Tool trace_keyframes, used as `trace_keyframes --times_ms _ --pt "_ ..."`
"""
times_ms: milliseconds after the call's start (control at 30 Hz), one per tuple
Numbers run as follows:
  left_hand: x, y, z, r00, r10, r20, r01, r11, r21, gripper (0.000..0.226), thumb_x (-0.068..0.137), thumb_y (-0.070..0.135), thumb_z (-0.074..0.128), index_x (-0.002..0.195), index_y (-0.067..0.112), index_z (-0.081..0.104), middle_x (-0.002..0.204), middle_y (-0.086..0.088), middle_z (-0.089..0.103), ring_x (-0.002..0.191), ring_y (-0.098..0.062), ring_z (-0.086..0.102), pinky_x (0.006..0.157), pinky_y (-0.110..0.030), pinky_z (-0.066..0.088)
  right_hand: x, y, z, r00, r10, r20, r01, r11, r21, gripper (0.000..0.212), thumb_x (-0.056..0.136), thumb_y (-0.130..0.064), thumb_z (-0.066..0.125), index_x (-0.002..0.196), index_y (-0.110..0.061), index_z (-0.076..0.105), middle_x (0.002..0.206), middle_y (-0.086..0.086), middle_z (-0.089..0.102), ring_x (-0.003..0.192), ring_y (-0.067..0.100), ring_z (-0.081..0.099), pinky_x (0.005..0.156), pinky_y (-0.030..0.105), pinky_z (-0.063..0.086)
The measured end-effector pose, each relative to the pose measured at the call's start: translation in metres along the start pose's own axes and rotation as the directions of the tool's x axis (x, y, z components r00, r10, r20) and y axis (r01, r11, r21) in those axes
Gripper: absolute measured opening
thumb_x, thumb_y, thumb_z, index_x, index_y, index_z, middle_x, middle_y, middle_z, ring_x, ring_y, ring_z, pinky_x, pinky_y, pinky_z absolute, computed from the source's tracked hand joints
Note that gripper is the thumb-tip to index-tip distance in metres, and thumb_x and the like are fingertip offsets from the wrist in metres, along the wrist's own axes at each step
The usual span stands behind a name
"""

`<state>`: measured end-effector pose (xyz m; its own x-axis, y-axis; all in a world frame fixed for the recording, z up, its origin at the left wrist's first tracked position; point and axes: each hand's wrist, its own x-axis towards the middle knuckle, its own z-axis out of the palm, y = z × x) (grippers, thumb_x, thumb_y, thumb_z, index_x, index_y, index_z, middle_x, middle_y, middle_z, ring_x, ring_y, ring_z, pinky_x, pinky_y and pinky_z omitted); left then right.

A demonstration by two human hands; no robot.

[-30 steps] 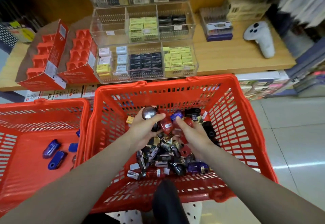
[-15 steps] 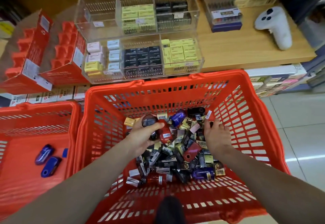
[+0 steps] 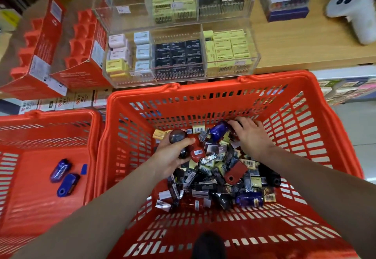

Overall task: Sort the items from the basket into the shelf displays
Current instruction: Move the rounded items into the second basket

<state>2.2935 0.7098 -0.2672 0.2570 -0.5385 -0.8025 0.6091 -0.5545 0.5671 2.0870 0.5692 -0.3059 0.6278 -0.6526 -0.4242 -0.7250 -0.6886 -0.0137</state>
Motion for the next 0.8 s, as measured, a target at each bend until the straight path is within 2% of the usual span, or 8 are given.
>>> trace_keyframes --times_ms 100,200,267,367,500,633,733,800 --pt "0.002 -0.002 -0.003 1.0 -0.003 -0.003 0.003 1.0 -0.023 0.051 0.077 0.005 0.081 0.121 0.013 0.058 0.121 -0.009 0.065 0.113 -0.024 0.061 0.079 -0.042 0.058 0.002 -0.002 0.002 0.998 0.023 -0.051 -0.024 0.999 -0.022 0.076 0.089 -0.038 0.068 0.149 -0.02 0.024 0.146 0.008 0.036 0.134 0.032 0.031 0.108 0.05 0.032" --pt "0.0 -0.005 -0.004 1.0 -0.001 -0.002 0.001 1.0 -0.015 0.055 0.077 0.005 0.081 0.125 0.015 0.055 0.121 -0.007 0.064 0.113 -0.022 0.061 0.076 -0.04 0.058 0.005 -0.004 -0.004 0.999 0.046 -0.026 -0.048 0.996 -0.07 0.071 0.09 -0.044 0.065 0.146 -0.016 0.031 0.142 0.011 0.037 0.13 0.036 0.035 0.109 0.051 0.03" --pt "-0.002 -0.007 -0.004 1.0 -0.006 0.01 0.007 1.0 -0.019 0.054 0.078 0.005 0.081 0.124 0.016 0.056 0.121 -0.007 0.064 0.112 -0.021 0.061 0.076 -0.04 0.058 0.006 -0.005 -0.008 0.999 0.049 0.009 -0.048 0.996 -0.079 0.07 0.089 -0.043 0.066 0.144 -0.017 0.032 0.141 0.011 0.036 0.128 0.036 0.04 0.11 0.054 0.028" --pt "-0.006 -0.008 -0.002 0.999 -0.01 0.032 0.011 1.0 -0.029 0.047 0.079 0.003 0.079 0.118 0.016 0.058 0.12 -0.008 0.065 0.111 -0.021 0.061 0.072 -0.04 0.058 0.006 -0.003 -0.013 0.997 0.053 0.057 -0.05 0.997 -0.05 0.07 0.087 -0.039 0.07 0.14 -0.018 0.03 0.137 0.013 0.033 0.124 0.036 0.044 0.106 0.052 0.033" --pt "-0.01 -0.01 0.001 0.998 -0.008 0.062 0.01 1.0 -0.027 0.039 0.079 0.003 0.079 0.11 0.018 0.06 0.117 -0.008 0.066 0.107 -0.019 0.063 0.062 -0.034 0.059 0.001 0.0 -0.015 0.99 0.12 0.075 -0.12 0.993 -0.007 0.07 0.085 -0.043 0.07 0.137 -0.022 0.028 0.137 0.013 0.04 0.127 0.037 0.037 0.105 0.055 0.033" --pt "-0.013 -0.012 0.0 0.998 0.004 0.065 -0.002 1.0 -0.031 0.038 0.079 0.003 0.079 0.109 0.018 0.061 0.118 -0.009 0.066 0.109 -0.022 0.063 0.071 -0.037 0.06 -0.009 -0.001 -0.014 0.982 0.153 0.114 -0.159 0.986 0.047 0.068 0.083 -0.041 0.069 0.135 -0.03 0.028 0.133 0.008 0.05 0.126 0.036 0.041 0.103 0.056 0.031" --pt "-0.018 -0.01 0.0 0.997 0.021 0.075 -0.02 1.0 -0.021 0.037 0.079 0.002 0.079 0.108 0.019 0.061 0.113 -0.006 0.067 0.106 -0.019 0.063 0.073 -0.038 0.06 -0.022 -0.004 -0.014 0.99 0.144 0.003 -0.141 0.959 0.247 0.06 0.081 -0.03 0.072 0.129 -0.032 0.036 0.127 0.004 0.052 0.116 0.032 0.053 0.102 0.053 0.04" --pt "-0.023 -0.007 -0.001 0.996 0.034 0.086 -0.033 0.999 -0.01 0.038 0.079 0.002 0.079 0.109 0.018 0.062 0.111 -0.005 0.068 0.107 -0.019 0.062 0.073 -0.039 0.059 -0.034 -0.012 -0.019 0.972 0.178 -0.155 -0.063 0.829 0.556 0.049 0.084 -0.018 0.072 0.123 -0.029 0.044 0.119 0.0 0.057 0.108 0.025 0.059 0.095 0.044 0.051"
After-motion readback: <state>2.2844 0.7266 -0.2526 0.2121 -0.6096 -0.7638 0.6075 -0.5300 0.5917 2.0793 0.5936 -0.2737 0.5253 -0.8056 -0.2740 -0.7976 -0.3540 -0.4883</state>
